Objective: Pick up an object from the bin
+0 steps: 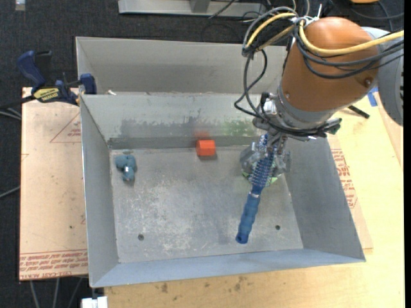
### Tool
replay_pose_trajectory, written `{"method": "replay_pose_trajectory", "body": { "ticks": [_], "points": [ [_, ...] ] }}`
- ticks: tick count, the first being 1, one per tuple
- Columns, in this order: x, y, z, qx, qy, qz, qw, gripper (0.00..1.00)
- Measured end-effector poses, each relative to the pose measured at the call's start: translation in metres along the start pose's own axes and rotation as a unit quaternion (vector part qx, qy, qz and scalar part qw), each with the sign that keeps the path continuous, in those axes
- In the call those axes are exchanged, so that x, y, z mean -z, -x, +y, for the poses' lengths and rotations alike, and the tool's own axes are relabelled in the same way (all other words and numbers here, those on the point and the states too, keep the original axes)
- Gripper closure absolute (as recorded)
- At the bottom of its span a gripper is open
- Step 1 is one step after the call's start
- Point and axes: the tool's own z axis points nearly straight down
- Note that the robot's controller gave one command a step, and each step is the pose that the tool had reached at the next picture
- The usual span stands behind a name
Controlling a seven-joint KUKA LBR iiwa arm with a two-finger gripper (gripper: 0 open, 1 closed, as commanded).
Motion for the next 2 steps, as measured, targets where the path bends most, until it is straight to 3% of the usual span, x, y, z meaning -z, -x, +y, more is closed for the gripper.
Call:
{"method": "replay_pose_trajectory", "body": {
  "ticks": [1,2],
  "points": [
    [-0.079,0.022,-0.019,0.089,0.007,0.0009,0.996,1.0],
    [-0.002,-0.008,-0.047,0.035,-0.001,0.0004,0.9994,1.0]
  ]
}}
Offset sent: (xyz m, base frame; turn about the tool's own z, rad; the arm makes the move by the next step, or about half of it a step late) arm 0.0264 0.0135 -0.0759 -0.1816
